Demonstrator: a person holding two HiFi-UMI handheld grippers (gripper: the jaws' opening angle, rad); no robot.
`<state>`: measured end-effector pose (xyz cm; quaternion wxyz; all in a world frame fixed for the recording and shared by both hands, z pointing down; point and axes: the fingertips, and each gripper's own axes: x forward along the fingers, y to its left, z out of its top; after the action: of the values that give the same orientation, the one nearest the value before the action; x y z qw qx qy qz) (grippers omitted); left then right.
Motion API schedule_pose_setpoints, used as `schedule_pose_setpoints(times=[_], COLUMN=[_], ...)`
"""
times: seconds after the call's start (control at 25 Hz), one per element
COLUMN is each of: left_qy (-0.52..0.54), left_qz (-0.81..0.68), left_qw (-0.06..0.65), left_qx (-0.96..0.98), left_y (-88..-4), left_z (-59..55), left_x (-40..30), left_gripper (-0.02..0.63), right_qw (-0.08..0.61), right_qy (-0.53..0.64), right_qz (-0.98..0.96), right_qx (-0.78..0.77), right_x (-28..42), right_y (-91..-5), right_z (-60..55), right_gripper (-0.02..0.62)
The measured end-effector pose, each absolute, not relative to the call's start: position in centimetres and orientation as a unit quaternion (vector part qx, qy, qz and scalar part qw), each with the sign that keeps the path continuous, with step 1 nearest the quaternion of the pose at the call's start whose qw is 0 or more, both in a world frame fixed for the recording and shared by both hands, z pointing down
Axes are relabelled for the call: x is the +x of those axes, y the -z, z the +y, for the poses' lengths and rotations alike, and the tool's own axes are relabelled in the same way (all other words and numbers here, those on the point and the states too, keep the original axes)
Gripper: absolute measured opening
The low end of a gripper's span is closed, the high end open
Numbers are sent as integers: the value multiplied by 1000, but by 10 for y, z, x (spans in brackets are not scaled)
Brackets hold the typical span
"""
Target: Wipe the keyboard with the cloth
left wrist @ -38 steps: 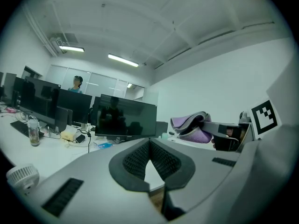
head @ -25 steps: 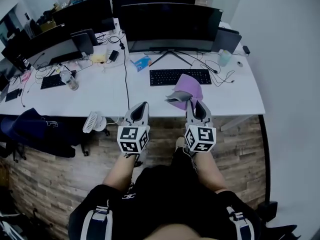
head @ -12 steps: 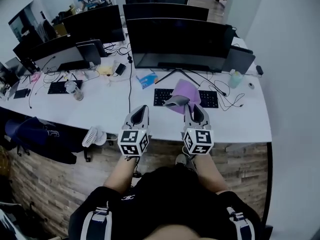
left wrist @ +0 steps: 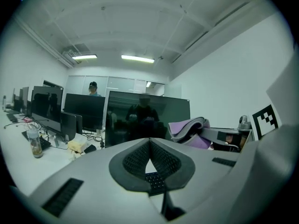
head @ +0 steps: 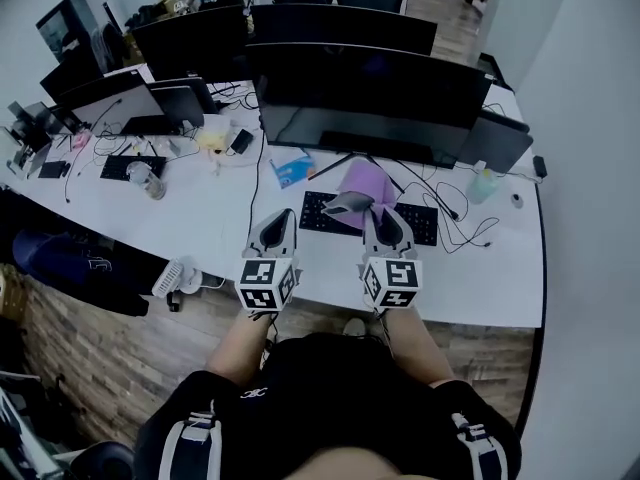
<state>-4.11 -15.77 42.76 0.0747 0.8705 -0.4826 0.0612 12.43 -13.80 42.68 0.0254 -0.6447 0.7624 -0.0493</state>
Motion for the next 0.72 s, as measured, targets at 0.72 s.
schedule_pose_setpoints(times=[0.72], left_qy=[-55], left_qz=[-513], left_qw=[101], left_qx=[850], left_y=[-440], left_z=[-225], left_x=[-106], left_gripper=[12], right_qw=[-27], right_qy=[43], right_qz=[795], right_qx=[-604], right_x=[55], right_y=[-459], right_z=[-221], right_gripper=[91])
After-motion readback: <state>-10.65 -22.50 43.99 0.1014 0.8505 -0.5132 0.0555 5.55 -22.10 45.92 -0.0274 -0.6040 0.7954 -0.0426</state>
